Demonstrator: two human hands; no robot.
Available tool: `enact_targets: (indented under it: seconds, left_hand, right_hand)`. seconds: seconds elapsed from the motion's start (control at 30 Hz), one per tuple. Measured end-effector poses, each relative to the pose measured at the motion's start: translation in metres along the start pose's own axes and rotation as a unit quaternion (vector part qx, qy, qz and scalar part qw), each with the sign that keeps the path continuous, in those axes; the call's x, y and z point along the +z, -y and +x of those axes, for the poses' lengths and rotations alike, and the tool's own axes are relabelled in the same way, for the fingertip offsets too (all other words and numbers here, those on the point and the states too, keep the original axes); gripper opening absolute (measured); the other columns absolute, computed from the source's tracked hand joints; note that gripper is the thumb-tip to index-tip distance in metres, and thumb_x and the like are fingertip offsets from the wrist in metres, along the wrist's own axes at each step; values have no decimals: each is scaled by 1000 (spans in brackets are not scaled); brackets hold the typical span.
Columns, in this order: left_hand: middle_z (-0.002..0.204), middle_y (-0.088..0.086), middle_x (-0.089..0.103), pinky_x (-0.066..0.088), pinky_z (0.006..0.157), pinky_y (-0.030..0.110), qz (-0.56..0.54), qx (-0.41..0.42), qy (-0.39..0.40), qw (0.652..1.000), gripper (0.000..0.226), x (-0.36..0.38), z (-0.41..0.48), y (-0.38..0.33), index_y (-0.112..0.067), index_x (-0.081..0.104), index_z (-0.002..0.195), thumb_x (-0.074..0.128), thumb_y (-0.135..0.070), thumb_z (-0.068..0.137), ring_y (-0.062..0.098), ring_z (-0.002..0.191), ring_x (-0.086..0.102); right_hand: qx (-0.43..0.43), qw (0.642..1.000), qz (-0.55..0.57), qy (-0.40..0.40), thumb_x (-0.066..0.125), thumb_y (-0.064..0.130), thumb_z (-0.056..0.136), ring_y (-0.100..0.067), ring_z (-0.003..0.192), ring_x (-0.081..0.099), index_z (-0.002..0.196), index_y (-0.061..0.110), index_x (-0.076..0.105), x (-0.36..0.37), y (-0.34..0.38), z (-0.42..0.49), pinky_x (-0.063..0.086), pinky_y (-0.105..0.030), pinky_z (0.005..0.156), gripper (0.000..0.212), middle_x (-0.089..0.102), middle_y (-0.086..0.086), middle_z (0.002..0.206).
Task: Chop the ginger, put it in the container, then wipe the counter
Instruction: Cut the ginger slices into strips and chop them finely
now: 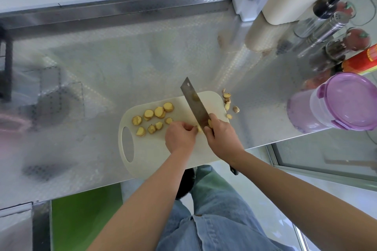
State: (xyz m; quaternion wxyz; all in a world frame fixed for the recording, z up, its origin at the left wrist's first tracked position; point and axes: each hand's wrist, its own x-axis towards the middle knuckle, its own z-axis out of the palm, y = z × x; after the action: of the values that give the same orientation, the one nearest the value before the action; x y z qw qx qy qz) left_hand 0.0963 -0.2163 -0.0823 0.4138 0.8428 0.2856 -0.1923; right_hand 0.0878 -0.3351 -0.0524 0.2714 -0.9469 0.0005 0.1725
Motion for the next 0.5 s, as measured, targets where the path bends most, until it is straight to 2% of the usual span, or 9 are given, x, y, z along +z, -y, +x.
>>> enact_targets:
  seconds: [0.1, 0.23, 0.37, 0.5]
  left_hand:
    - [78, -1, 72, 40, 62, 22, -1, 1, 3, 1000, 7, 0, 0, 0, -21, 75, 78, 72, -28, 77, 19, 76, 66]
    - [73, -2, 71, 40, 60, 23, -4, 5, 7, 1000, 10, 0, 1, 1, -21, 75, 77, 72, -30, 77, 18, 74, 66]
    - [70, -2, 71, 42, 58, 24, -8, 2, 8, 1000, 10, 1, 1, 1, -20, 75, 77, 72, -30, 75, 18, 72, 66]
    - [72, -2, 71, 40, 58, 23, -7, 3, 10, 1000, 9, 0, 1, 1, -20, 75, 78, 71, -28, 75, 18, 72, 66]
  right_hand:
    - [-12, 1000, -17, 20, 43, 14, 95, -26, 63, 45, 107, 8, 47, -3, -2, -3, 33, -31, 55, 13, 49, -4, 72]
    - [-12, 999, -27, 31, 41, 16, 97, -27, 64, 43, 109, 9, 45, -2, -1, -5, 32, -31, 56, 15, 48, -5, 74]
    - [-3, 999, -38, 33, 41, 16, 97, -30, 67, 45, 110, 8, 44, 1, 0, -6, 35, -34, 58, 16, 50, -9, 76]
    - [13, 998, -44, 40, 40, 17, 96, -35, 73, 54, 109, 10, 43, 7, 0, -2, 48, -42, 63, 15, 59, -12, 85]
